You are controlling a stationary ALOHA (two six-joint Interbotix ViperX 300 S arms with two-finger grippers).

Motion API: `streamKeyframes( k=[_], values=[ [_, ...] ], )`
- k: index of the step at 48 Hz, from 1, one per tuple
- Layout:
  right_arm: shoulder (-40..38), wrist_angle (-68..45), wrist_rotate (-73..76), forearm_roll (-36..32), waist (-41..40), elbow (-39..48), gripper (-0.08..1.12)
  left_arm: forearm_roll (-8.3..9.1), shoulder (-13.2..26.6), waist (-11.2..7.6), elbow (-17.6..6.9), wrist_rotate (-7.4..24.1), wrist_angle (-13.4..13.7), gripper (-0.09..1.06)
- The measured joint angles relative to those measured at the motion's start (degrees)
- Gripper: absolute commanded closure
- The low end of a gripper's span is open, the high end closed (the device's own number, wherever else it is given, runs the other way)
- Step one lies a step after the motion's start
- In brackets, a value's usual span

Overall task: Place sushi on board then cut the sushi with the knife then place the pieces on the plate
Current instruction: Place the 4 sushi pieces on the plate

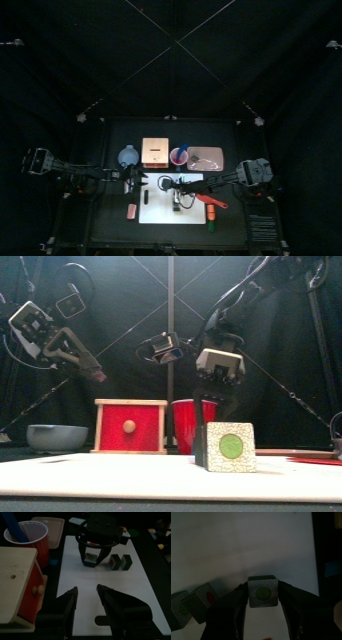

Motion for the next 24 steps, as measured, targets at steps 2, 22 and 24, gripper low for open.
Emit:
streamKeyframes(
  k=[2,22,24],
  values=[
    [-1.4,0.9,0.0,-0.1,-0.3,0.7,0.33,0.0,0.0,0.0,0.0,0.0,0.0,0.2],
    [-17.6,6.6,0.4,1.0,-7.7,13.6,0.33,0.0,0.0,0.0,0.0,-0.1,0.0,0.2],
    [-18.8,6.6,0.2,1.0,-9.2,15.2,0.33,0.0,0.0,0.0,0.0,-0.1,0.0,0.2]
  ],
)
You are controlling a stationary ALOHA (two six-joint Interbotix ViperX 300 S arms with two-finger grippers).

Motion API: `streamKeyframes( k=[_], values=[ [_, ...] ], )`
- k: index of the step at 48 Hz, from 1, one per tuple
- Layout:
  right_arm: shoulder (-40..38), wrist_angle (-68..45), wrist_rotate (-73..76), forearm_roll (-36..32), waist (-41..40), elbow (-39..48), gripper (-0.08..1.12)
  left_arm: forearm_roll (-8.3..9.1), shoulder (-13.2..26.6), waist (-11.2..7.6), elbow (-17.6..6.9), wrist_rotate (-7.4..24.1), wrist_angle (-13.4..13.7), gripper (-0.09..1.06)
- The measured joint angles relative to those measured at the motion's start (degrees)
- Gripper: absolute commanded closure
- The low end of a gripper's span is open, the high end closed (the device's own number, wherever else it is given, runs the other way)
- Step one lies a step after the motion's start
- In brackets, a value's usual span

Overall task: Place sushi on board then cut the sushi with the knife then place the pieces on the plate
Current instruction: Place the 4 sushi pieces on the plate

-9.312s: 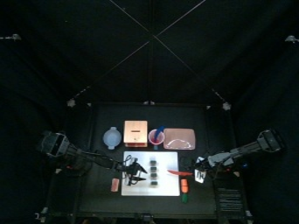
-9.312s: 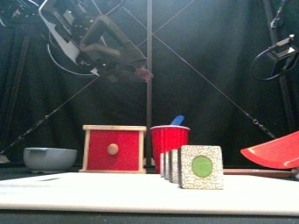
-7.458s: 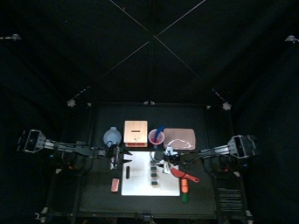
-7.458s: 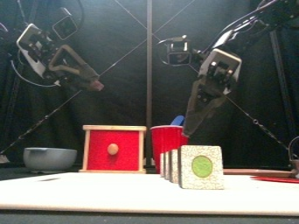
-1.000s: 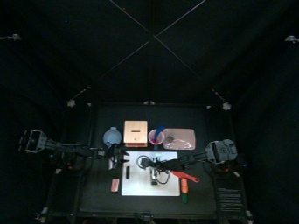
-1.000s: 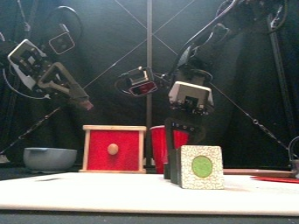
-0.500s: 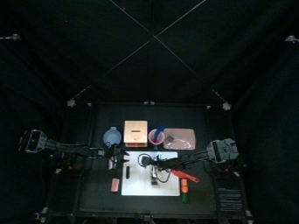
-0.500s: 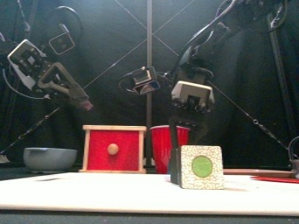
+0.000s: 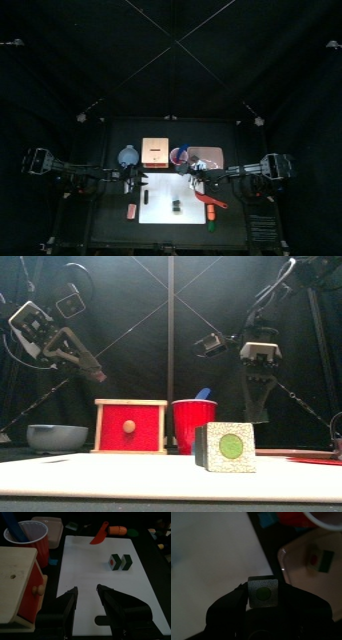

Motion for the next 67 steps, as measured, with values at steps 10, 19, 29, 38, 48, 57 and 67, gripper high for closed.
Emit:
streamKeyframes(
  k=[10,19,29,38,48,57,67],
  values=[
    [-4.0,-3.6,0.1,0.1,-8.5,5.7,0.33,0.0,0.0,0.0,0.0,0.0,0.0,0.2],
    [-3.6,-9.8,-0.3,0.2,-16.6,8.9,0.31,0.0,0.0,0.0,0.1,0.1,0.1,0.2],
    [-2.8,-15.6,-0.1,0.4,-22.3,11.9,0.17,0.0,0.0,0.0,0.1,0.2,0.0,0.2],
    [-2.7,-19.2,-0.3,1.1,-23.7,13.4,0.05,0.0,0.0,0.0,0.2,0.2,0.0,0.2],
    [-5.2,-18.7,-0.4,1.1,-23.3,13.4,0.05,0.0,0.0,0.0,0.2,0.2,0.0,0.2],
    [-10.0,-18.5,-1.0,0.8,-14.0,11.9,0.05,0.0,0.0,0.0,0.2,0.2,0.0,0.2],
    [-9.9,-19.6,-0.7,-3.5,2.7,7.7,0.05,0.0,0.0,0.0,0.3,0.1,0.1,0.2]
  ],
)
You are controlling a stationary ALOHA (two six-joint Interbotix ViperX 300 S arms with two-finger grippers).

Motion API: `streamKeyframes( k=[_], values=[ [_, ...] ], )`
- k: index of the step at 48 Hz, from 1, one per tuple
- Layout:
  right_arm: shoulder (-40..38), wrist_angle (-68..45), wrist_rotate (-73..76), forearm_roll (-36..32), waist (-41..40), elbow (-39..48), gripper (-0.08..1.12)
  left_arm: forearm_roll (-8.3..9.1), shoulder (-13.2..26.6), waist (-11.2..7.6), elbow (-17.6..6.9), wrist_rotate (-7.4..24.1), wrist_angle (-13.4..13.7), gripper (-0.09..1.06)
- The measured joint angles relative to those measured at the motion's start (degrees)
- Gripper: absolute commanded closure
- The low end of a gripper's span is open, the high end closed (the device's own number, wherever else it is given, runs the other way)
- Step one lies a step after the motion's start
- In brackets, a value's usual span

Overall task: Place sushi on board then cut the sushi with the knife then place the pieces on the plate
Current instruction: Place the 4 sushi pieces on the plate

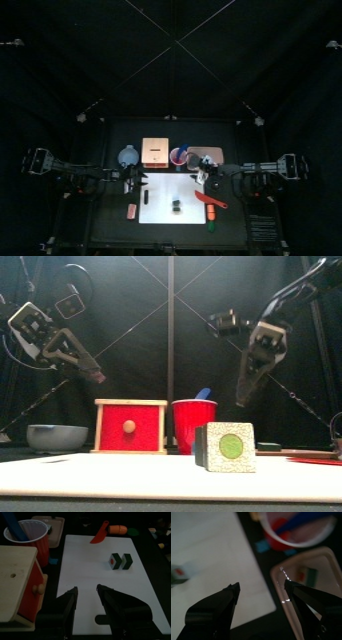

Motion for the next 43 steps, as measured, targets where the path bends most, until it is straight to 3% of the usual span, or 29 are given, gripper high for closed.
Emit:
streamKeyframes(
  k=[6,14,28,43],
  values=[
    [3.4,-0.4,0.4,-3.3,8.1,-2.9,0.05,0.0,0.0,0.0,-0.1,0.0,-0.1,0.2],
    [9.2,-0.4,0.5,-3.9,13.1,-7.2,0.05,0.0,0.0,0.09,0.0,0.0,0.0,0.2],
    [16.4,0.3,0.1,-4.2,15.2,-12.1,0.05,0.0,0.0,0.09,0.2,0.0,-0.1,0.2],
    [19.0,0.2,0.2,-4.1,16.4,-13.6,0.05,0.0,0.0,0.09,0.3,0.0,-0.1,0.2]
  ],
)
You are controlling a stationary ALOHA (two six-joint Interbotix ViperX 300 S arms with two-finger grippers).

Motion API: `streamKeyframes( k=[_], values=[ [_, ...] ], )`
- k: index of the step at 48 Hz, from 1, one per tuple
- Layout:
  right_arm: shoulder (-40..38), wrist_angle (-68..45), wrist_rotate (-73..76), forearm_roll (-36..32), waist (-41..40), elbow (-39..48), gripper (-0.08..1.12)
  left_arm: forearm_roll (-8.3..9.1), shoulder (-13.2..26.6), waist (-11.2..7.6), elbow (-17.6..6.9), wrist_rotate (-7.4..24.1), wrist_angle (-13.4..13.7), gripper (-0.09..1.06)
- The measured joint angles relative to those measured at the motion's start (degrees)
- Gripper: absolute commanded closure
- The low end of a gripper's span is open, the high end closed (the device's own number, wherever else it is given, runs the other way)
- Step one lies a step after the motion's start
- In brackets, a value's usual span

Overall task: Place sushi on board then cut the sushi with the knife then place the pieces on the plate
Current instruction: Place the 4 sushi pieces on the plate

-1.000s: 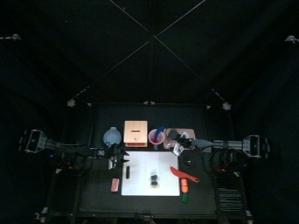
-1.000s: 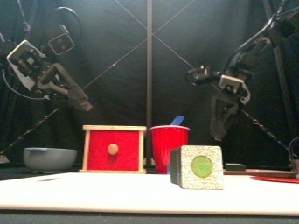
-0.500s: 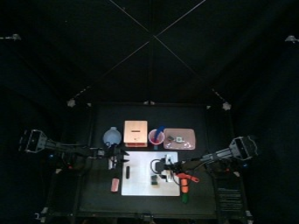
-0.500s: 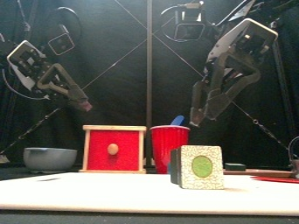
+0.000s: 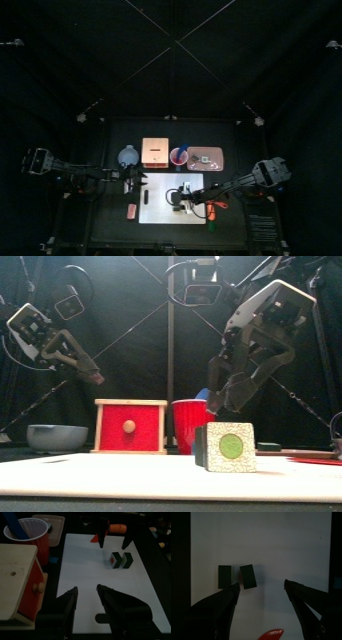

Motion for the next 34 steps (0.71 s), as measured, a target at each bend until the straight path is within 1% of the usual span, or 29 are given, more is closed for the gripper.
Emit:
streamKeyframes(
  k=[17,23,29,34],
  values=[
    [4.0,-0.2,-0.3,-0.3,-0.1,-2.0,0.05,0.0,0.0,0.0,0.0,0.0,0.1,0.2],
    [5.5,-0.2,-0.3,-0.6,-0.1,-2.8,0.08,0.0,0.0,0.0,0.0,-0.1,0.1,0.2],
    [6.7,-0.2,-0.3,-0.7,-0.1,-3.3,0.18,0.0,0.0,0.0,0.0,-0.1,0.1,0.2],
    [7.2,-0.2,-0.3,-0.9,-0.1,-3.8,0.31,0.0,0.0,0.0,0.0,-0.1,0.1,0.2]
  ],
)
